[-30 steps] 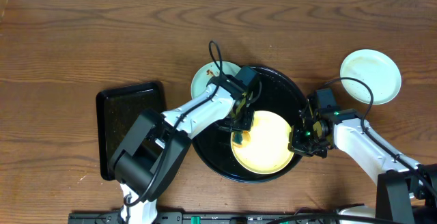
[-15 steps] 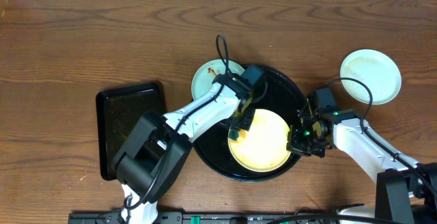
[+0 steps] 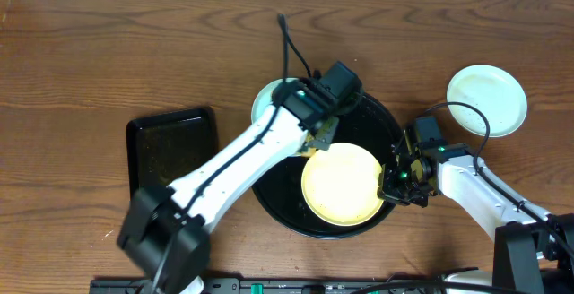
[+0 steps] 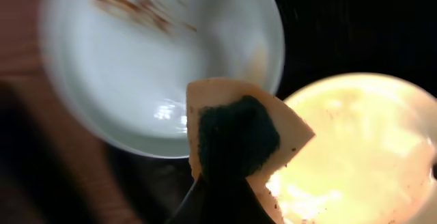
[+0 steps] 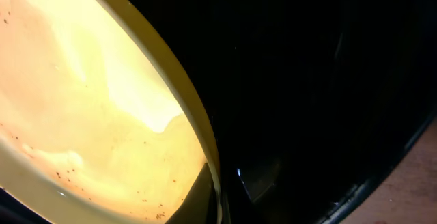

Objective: Clean dirty plates on tray and stack at the side

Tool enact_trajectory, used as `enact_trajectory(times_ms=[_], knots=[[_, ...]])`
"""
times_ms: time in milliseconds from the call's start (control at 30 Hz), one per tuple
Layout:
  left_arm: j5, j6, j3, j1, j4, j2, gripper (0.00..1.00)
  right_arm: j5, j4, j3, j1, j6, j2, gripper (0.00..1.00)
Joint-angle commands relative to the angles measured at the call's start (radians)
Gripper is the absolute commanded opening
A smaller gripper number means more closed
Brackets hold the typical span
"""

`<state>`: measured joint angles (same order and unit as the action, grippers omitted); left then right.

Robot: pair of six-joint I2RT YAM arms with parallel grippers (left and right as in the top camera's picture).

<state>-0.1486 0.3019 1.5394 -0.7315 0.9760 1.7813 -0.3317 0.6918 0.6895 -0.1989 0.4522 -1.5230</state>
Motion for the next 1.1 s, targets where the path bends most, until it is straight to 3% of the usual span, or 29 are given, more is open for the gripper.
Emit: enact_trajectory(times_ms=[0, 367, 533, 833, 1067], knots=[[-0.122, -0.005, 0.027, 0.031, 0.026, -0.055, 0.07, 0.091, 0.006, 0.041, 0.008, -0.005, -0.013, 0.02], [-0.113, 0.025, 0.027, 0.186, 0.129, -0.068, 0.07, 0.146, 0.106, 0.309, 0.008, -0.074, 0.061, 0.02], [-0.016, 0.032, 0.027, 0.273, 0.145, -0.068, 0.07, 0.248, 0.214, 0.409, 0.008, -0.118, 0.066, 0.02], [0.082, 0.031, 0.027, 0.392, 0.164, -0.068, 0.07, 0.560, 0.343, 0.520, -0.039, -0.118, 0.137, 0.02], [0.084, 0.031, 0.027, 0.420, 0.183, -0.068, 0.08, 0.822, 0.382, 0.674, -0.138, -0.228, 0.185, 0.01]])
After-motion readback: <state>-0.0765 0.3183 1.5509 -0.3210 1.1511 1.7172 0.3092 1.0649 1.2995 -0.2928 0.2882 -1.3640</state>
